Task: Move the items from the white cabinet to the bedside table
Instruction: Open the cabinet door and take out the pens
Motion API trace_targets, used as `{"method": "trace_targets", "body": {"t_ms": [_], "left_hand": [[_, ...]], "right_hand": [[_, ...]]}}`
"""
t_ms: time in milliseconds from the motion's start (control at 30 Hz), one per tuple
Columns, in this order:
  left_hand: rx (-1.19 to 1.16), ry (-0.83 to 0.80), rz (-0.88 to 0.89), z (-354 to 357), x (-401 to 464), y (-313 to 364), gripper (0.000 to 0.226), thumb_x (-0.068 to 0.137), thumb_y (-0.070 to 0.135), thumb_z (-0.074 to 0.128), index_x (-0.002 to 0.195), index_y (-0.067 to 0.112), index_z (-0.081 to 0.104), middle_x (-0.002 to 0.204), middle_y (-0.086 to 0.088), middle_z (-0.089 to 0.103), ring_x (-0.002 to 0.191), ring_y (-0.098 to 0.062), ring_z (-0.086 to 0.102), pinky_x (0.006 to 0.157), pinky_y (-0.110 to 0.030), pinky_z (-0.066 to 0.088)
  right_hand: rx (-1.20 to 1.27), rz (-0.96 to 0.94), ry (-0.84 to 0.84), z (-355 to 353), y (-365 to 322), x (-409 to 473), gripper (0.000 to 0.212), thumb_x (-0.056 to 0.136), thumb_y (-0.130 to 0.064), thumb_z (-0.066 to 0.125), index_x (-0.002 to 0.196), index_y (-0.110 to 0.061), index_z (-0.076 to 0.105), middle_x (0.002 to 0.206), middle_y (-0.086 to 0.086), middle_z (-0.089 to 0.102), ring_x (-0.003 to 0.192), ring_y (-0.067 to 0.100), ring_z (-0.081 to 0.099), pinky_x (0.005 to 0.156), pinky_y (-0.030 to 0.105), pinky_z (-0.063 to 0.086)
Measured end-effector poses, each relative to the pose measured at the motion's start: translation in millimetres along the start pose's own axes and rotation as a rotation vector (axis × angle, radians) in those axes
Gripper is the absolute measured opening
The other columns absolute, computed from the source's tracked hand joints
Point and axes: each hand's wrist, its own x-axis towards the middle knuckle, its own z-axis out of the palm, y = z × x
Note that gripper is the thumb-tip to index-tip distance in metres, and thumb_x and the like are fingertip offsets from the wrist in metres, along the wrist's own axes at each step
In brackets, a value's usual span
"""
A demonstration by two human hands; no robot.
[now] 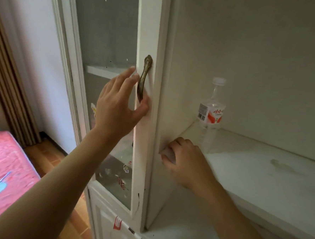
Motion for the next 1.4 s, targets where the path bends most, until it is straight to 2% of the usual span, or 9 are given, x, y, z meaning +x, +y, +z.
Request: {"method": "trace_targets", "body": {"t_ms": [133, 233, 400, 533, 733, 933, 1100, 1267, 1400], "left_hand": [[0.030, 0.015, -0.003, -16.2, -1.2, -1.2, 0.052, 0.097, 0.046, 0.060, 0.135, 0.010, 0.060, 0.148, -0.005, 0.057, 0.132, -0.027, 0.057, 0.104, -0.050, 0.049], [0.043, 0.014, 0.044, -37.0, -2.8, -11.1, 0.050, 0.094, 0.043, 0.065, 0.131, 0.010, 0.063, 0.143, -0.006, 0.061, 0.129, -0.027, 0.058, 0.103, -0.048, 0.050], [0.035, 0.027, 0.094, -75.3, -11.0, -34.9, 0.049, 0.092, 0.041, 0.065, 0.129, 0.008, 0.066, 0.139, -0.006, 0.064, 0.127, -0.026, 0.060, 0.104, -0.046, 0.048], [0.074, 0.003, 0.132, -105.6, -21.4, -60.1, 0.053, 0.096, 0.047, 0.058, 0.129, 0.007, 0.067, 0.137, -0.008, 0.065, 0.127, -0.029, 0.059, 0.106, -0.045, 0.047], [0.135, 0.050, 0.214, -148.9, -28.2, -90.4, 0.054, 0.099, 0.052, 0.048, 0.121, 0.009, 0.072, 0.133, -0.012, 0.067, 0.123, -0.035, 0.062, 0.101, -0.051, 0.047], [0.180, 0.039, 0.179, -186.0, -41.0, -120.0, 0.044, 0.100, 0.045, 0.049, 0.115, 0.013, 0.076, 0.129, -0.011, 0.069, 0.121, -0.035, 0.062, 0.101, -0.054, 0.045], [0.188, -0.114, 0.155, -220.2, -76.1, -137.2, 0.044, 0.103, 0.043, 0.045, 0.121, 0.014, 0.072, 0.130, -0.007, 0.068, 0.124, -0.031, 0.060, 0.108, -0.054, 0.040], [0.168, -0.292, 0.042, -243.4, -138.3, -148.5, 0.048, 0.100, 0.052, 0.052, 0.129, 0.018, 0.068, 0.134, -0.001, 0.067, 0.128, -0.026, 0.058, 0.109, -0.058, 0.039], [0.206, -0.333, -0.041, -256.3, -169.5, -157.5, 0.050, 0.094, 0.049, 0.066, 0.131, 0.017, 0.067, 0.132, 0.000, 0.067, 0.127, -0.025, 0.059, 0.108, -0.056, 0.041]], "right_hand": [[-0.002, 0.014, -0.034, -5.2, -2.1, -1.4, 0.040, 0.095, -0.052, 0.050, 0.116, -0.022, 0.065, 0.116, -0.003, 0.062, 0.105, 0.021, 0.054, 0.088, 0.042, 0.047], [-0.001, -0.026, -0.013, -11.9, -9.7, -4.0, 0.035, 0.094, -0.049, 0.050, 0.114, -0.025, 0.066, 0.115, -0.007, 0.064, 0.101, 0.018, 0.058, 0.086, 0.040, 0.049], [0.033, -0.173, 0.216, -20.9, -29.1, -12.7, 0.027, 0.095, -0.032, 0.058, 0.116, -0.021, 0.070, 0.118, -0.006, 0.066, 0.105, 0.015, 0.062, 0.086, 0.031, 0.043], [0.042, -0.309, 0.296, -27.5, -71.0, -11.4, 0.041, 0.095, -0.036, 0.066, 0.130, -0.016, 0.064, 0.132, -0.002, 0.062, 0.119, 0.016, 0.059, 0.097, 0.035, 0.047], [0.122, -0.458, 0.266, -45.7, -149.7, 3.9, 0.073, 0.095, -0.054, 0.068, 0.155, -0.021, 0.045, 0.156, -0.006, 0.046, 0.140, 0.013, 0.046, 0.115, 0.033, 0.038], [0.151, -0.597, 0.301, -48.8, -201.3, 14.6, 0.082, 0.094, -0.059, 0.068, 0.160, -0.019, 0.038, 0.164, -0.004, 0.038, 0.149, 0.015, 0.038, 0.118, 0.042, 0.037], [0.182, -0.666, 0.336, -30.2, -233.4, 24.9, 0.084, 0.093, -0.055, 0.072, 0.159, -0.013, 0.040, 0.165, -0.002, 0.037, 0.149, 0.016, 0.038, 0.116, 0.043, 0.040], [0.236, -0.687, 0.281, -10.2, -261.4, 38.9, 0.071, 0.093, -0.058, 0.071, 0.148, -0.016, 0.056, 0.168, -0.003, 0.028, 0.153, 0.017, 0.030, 0.120, 0.045, 0.034], [0.241, -0.725, 0.233, 11.9, -284.1, 48.5, 0.080, 0.095, -0.061, 0.064, 0.159, -0.017, 0.041, 0.173, -0.005, 0.014, 0.157, 0.014, 0.020, 0.121, 0.035, 0.025]]}}
